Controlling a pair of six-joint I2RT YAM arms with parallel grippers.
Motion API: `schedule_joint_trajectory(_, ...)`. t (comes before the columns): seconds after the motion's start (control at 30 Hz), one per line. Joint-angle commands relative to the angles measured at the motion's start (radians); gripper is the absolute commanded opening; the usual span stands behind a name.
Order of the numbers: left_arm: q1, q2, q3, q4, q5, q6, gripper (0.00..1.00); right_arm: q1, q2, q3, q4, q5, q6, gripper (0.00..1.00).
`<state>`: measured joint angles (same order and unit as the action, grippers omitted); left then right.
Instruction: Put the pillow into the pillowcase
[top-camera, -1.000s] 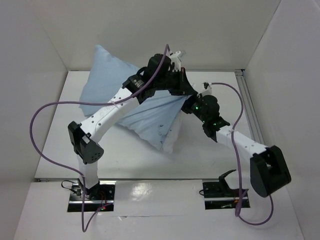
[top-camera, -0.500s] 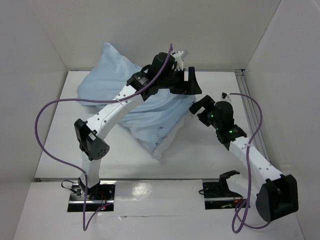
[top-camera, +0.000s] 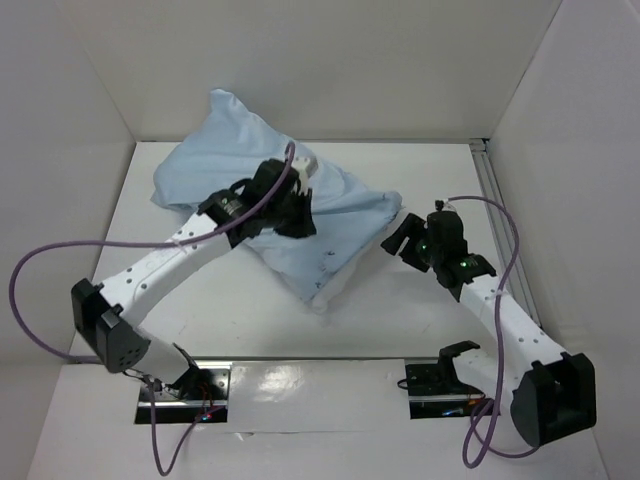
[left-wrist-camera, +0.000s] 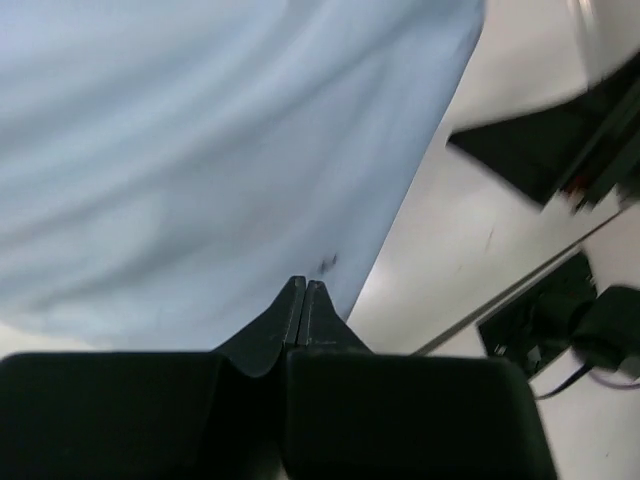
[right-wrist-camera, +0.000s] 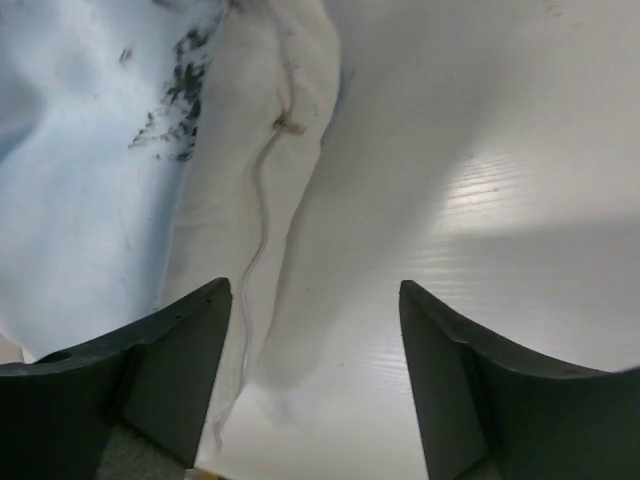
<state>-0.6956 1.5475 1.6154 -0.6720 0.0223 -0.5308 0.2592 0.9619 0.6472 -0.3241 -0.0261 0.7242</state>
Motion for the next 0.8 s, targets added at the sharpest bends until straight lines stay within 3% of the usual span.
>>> schedule_joint_trajectory(0.0,-0.044,-0.154,-0.226,0.006,-0.068,-0.053,0.00,-0.005,0.070,0.054,0.058,-0.168,-0.095,0.72)
schedule_joint_trajectory(0.03,-0.044,-0.186,-0.336,0.015,-0.068,-0.082,0.00,0.008,0.086,0.028,0.075,-0.214,-0.095,0.56)
schedule_joint_trajectory(0.1,-0.053,-0.251,-0.426,0.040,-0.056,-0.151,0.00,0.041,0.121,0.003,0.124,-0.225,-0.056,0.38)
schedule_joint_trajectory(0.13,-0.053,-0.309,-0.496,0.051,-0.056,-0.170,0.00,0.055,0.132,-0.009,0.146,-0.239,-0.042,0.21)
schedule_joint_trajectory(0.23,-0.093,-0.372,-0.601,0.084,-0.036,-0.205,0.00,0.089,0.188,-0.034,0.247,-0.285,0.010,0.04)
schedule_joint_trajectory(0.27,-0.105,-0.383,-0.623,0.084,-0.036,-0.205,0.04,0.089,0.220,-0.034,0.284,-0.326,0.024,0.04)
schedule_joint_trajectory(0.33,-0.114,-0.383,-0.664,0.095,-0.036,-0.205,0.43,0.124,0.256,-0.034,0.382,-0.354,0.061,0.04)
schedule_joint_trajectory(0.4,-0.124,-0.383,-0.681,0.136,-0.036,-0.205,0.71,0.144,0.317,0.006,0.449,-0.391,0.070,0.07)
schedule_joint_trajectory(0.43,-0.136,-0.383,-0.690,0.153,-0.036,-0.205,0.91,0.158,0.340,0.021,0.462,-0.403,0.070,0.09)
schedule_joint_trajectory(0.47,-0.148,-0.383,-0.690,0.173,-0.036,-0.205,0.99,0.158,0.381,0.046,0.474,-0.437,0.070,0.09)
schedule_joint_trajectory(0.53,-0.157,-0.372,-0.690,0.215,-0.027,-0.187,1.00,0.158,0.406,0.055,0.500,-0.465,0.093,0.09)
schedule_joint_trajectory(0.63,-0.186,-0.298,-0.666,0.236,-0.050,-0.152,1.00,0.158,0.406,0.033,0.560,-0.501,0.124,0.23)
schedule_joint_trajectory(0.77,-0.199,-0.201,-0.618,0.245,-0.110,-0.141,0.95,0.158,0.385,0.023,0.545,-0.502,0.138,0.31)
